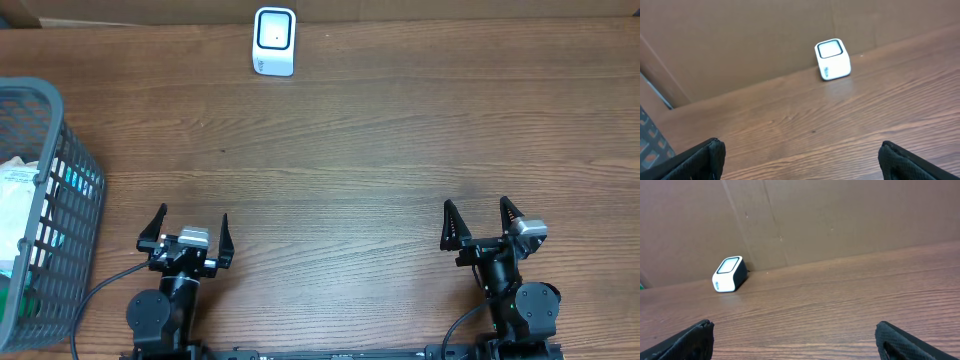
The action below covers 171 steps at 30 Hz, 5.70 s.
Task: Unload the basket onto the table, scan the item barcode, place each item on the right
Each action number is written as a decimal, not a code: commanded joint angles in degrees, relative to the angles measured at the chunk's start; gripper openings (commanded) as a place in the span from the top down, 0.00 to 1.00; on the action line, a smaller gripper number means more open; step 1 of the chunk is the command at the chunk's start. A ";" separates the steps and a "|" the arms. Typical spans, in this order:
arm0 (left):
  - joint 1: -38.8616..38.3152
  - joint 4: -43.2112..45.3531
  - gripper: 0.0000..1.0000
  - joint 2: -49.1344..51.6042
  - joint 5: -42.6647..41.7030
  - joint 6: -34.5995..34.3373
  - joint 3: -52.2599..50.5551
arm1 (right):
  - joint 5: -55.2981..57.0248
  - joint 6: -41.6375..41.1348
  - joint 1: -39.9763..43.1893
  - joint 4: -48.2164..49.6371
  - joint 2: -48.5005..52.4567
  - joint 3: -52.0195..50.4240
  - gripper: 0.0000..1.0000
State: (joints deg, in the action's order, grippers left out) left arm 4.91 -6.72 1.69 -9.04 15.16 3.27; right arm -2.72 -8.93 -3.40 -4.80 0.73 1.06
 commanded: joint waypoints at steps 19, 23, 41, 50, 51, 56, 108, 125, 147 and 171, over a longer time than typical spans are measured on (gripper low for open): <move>0.31 -46.99 0.00 63.23 -16.79 -8.15 82.62 | 0.24 0.44 0.11 0.20 -0.57 -0.59 0.00; 0.31 -57.07 0.00 70.51 -21.86 -8.17 93.94 | 0.22 0.44 0.11 0.20 -0.57 -0.59 0.00; 0.79 -56.96 0.00 78.34 -9.31 -19.30 96.43 | 0.24 0.44 0.11 0.20 -0.57 -0.59 0.00; 14.08 -56.98 0.00 78.34 14.32 -27.65 104.00 | 0.22 0.44 0.11 0.20 -0.57 -0.59 0.00; 15.98 -56.06 0.00 78.34 18.14 -27.67 104.10 | 0.24 0.44 0.11 0.20 -0.57 -0.59 0.00; 24.06 -56.76 0.00 78.79 29.79 -30.58 104.02 | 0.24 0.44 0.11 0.20 -0.57 -0.59 0.00; 36.11 -30.23 0.00 107.84 19.30 7.17 75.82 | 0.22 0.44 0.11 0.20 -0.57 -0.59 0.00; 36.72 -28.41 0.09 112.41 27.52 9.14 75.58 | 0.24 0.44 0.11 0.20 -0.57 -0.59 0.00; 36.89 -29.35 0.96 106.38 28.20 5.92 80.35 | 0.24 0.44 0.11 0.20 -0.57 -0.59 0.00; 33.75 -30.75 0.96 71.49 19.67 -7.30 82.84 | 0.22 0.44 0.11 0.20 -0.57 -0.59 0.00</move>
State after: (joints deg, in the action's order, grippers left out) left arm 40.69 -37.74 78.00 12.16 10.90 84.66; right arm -2.72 -8.95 -3.40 -4.80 0.58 1.06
